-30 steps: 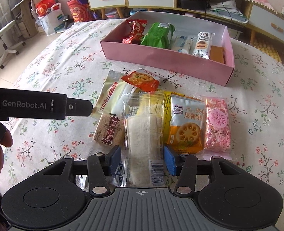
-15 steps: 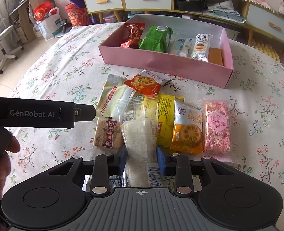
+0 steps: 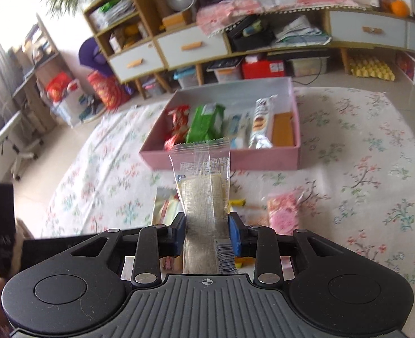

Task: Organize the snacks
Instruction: 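Grasp the white bread pack with right tool while left tool grasps the cream wafer pack, then carry both held packs into the pink box and open both tools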

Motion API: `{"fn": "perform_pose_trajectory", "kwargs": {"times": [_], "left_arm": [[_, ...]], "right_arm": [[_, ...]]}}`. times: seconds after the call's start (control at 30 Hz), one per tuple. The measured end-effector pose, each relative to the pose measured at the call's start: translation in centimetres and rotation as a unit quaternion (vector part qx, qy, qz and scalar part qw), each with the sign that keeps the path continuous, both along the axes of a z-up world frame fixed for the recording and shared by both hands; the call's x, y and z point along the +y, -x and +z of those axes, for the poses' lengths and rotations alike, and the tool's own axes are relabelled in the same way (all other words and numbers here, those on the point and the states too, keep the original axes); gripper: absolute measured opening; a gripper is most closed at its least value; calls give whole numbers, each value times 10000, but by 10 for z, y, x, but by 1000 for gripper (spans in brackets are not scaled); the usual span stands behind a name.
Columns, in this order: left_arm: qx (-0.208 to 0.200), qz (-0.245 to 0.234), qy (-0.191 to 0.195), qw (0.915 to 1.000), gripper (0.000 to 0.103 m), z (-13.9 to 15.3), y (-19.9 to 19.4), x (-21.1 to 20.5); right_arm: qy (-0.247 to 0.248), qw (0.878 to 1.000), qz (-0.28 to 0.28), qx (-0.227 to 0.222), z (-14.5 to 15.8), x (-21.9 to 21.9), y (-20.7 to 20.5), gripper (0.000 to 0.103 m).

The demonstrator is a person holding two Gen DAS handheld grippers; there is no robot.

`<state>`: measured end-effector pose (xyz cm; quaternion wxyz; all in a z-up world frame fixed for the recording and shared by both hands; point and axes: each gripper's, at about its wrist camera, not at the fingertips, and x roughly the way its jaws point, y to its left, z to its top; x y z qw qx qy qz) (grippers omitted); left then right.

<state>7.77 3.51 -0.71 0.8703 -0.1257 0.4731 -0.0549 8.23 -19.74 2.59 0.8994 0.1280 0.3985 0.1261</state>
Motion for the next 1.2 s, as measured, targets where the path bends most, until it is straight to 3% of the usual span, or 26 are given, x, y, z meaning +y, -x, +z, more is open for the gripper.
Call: {"fn": "perform_pose_trajectory", "kwargs": {"times": [0.23,0.43,0.57,0.6,0.7,0.83,1.03,1.2], "left_arm": [[-97,-335,-94,9993,91,-7,-17,-24],[-78,-429,-563,9975,77,-15,-21,-45],[-210,-551,-836,9948,74,-17,-22,-53],[-245,-569,-900,9940,71,-18,-22,-54],[-386,-636,-1308,9886,44,-17,-20,-58],[-194,-409,-819,9956,44,-9,-24,-38],[-344,-78,-486,9982,44,7,-18,-11],[-472,-39,-483,9977,44,16,-10,-8]], "right_arm": [[-257,9985,-460,-146,8,-24,-6,31],[-233,9990,-371,-101,2,-16,-8,31],[-260,9989,-380,-91,1,-15,-9,31],[-268,9989,-384,-87,1,-15,-9,31],[-259,9990,-367,-75,0,-13,-10,31],[-215,9991,-350,-54,-2,-13,-10,31],[-203,9988,-429,-89,0,-19,-9,31],[-188,9988,-431,-102,0,-21,-8,31]]}}
